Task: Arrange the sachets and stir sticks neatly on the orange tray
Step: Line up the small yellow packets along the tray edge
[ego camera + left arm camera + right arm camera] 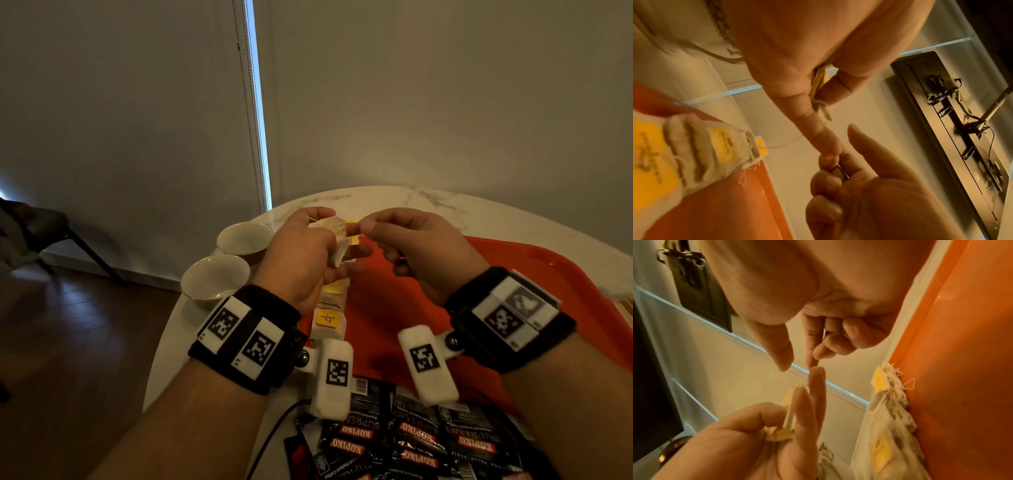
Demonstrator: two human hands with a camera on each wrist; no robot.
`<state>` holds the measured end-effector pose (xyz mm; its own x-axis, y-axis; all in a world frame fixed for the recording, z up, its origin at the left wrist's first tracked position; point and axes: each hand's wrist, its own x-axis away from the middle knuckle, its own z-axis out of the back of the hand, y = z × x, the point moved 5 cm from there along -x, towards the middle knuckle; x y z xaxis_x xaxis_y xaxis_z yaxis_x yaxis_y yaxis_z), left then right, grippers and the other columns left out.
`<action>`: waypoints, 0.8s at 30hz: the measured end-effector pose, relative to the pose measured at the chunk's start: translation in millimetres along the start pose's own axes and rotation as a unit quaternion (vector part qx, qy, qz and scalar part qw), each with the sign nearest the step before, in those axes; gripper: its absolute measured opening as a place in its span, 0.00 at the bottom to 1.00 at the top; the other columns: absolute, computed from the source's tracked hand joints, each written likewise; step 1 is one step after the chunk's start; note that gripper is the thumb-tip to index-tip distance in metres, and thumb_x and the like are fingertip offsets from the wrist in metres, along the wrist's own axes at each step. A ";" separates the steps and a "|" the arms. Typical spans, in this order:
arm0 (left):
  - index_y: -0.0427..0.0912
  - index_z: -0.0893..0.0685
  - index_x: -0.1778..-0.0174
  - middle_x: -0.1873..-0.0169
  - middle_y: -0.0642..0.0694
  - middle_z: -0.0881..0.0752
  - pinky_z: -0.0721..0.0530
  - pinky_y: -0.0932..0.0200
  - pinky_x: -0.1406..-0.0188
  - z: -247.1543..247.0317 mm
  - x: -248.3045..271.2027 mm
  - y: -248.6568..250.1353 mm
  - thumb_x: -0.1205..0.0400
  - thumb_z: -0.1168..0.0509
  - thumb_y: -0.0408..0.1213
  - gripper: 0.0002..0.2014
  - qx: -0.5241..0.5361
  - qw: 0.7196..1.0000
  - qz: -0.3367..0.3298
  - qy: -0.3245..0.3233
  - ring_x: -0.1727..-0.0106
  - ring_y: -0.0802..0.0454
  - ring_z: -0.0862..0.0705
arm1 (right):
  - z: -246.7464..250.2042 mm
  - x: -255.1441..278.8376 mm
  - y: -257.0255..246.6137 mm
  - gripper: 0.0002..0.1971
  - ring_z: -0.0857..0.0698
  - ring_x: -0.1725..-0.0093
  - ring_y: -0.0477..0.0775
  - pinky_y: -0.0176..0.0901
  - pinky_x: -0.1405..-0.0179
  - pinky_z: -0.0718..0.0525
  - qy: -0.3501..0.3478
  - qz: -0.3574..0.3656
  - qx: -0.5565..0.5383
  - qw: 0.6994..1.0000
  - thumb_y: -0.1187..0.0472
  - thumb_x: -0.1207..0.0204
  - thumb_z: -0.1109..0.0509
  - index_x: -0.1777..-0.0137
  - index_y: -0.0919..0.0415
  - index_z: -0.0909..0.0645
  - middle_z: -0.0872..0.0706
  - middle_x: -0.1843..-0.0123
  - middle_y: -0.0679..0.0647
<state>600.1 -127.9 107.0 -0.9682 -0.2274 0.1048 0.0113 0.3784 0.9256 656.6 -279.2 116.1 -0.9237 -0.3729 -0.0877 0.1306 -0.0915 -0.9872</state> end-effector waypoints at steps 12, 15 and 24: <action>0.35 0.20 0.37 0.38 0.30 0.10 0.10 0.37 0.40 -6.3 -0.6 -10.4 0.12 0.43 0.21 0.12 0.017 0.999 0.020 -0.038 0.38 0.33 0.10 | 4.0 8.0 8.5 0.07 0.17 0.69 0.28 0.22 0.72 0.24 -0.004 0.042 0.044 0.998 0.63 0.26 0.19 0.54 0.66 0.11 0.10 0.66 0.40; 0.34 0.21 0.36 0.37 0.28 0.12 0.14 0.32 0.32 -6.6 -2.4 -13.9 0.16 0.42 0.15 0.17 0.000 0.999 0.017 -0.031 0.37 0.32 0.10 | -0.2 8.2 9.9 0.08 0.17 0.67 0.31 0.23 0.70 0.23 -0.012 0.045 0.070 0.996 0.58 0.29 0.16 0.53 0.58 0.10 0.11 0.63 0.41; 0.32 0.19 0.31 0.38 0.28 0.11 0.07 0.43 0.44 2.2 -8.0 -12.8 0.12 0.34 0.35 0.16 0.130 0.990 0.052 0.002 0.38 0.33 0.09 | 4.5 9.0 8.3 0.06 0.15 0.59 0.51 0.42 0.64 0.17 -0.008 0.016 -0.047 0.999 0.71 0.24 0.24 0.60 0.61 0.16 0.12 0.59 0.58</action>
<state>607.1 -128.9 93.5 -0.9642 -0.1788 0.1959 0.0451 0.6173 0.7854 651.0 -287.5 107.7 -0.9132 -0.3898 -0.1186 0.1256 0.0075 -0.9921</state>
